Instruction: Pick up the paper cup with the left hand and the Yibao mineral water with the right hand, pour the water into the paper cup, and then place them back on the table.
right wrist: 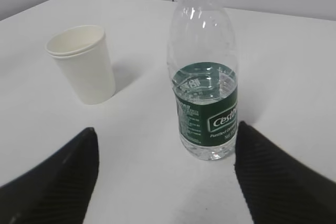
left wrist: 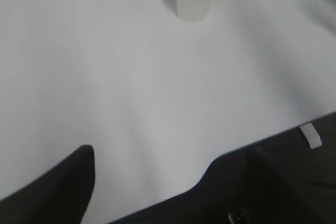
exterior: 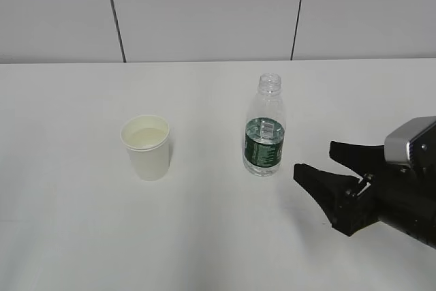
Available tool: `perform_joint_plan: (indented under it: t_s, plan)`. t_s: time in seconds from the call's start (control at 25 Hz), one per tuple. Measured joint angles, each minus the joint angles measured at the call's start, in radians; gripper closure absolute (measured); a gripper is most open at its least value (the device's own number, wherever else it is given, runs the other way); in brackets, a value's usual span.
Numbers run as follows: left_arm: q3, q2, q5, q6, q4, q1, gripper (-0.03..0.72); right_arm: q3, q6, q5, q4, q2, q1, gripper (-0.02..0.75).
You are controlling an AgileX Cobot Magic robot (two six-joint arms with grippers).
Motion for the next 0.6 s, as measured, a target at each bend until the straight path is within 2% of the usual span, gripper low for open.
perform_joint_plan:
  t_s: [0.28,0.6]
  plan:
    - [0.021,-0.179,-0.017,0.0,0.02,0.0,0.116,0.0,0.003,0.0,-0.002,-0.006,0.0,0.144]
    - [0.021,-0.193,-0.018,0.0,0.03,0.0,0.134,0.002,0.004,0.0,-0.007,-0.023,0.0,0.144]
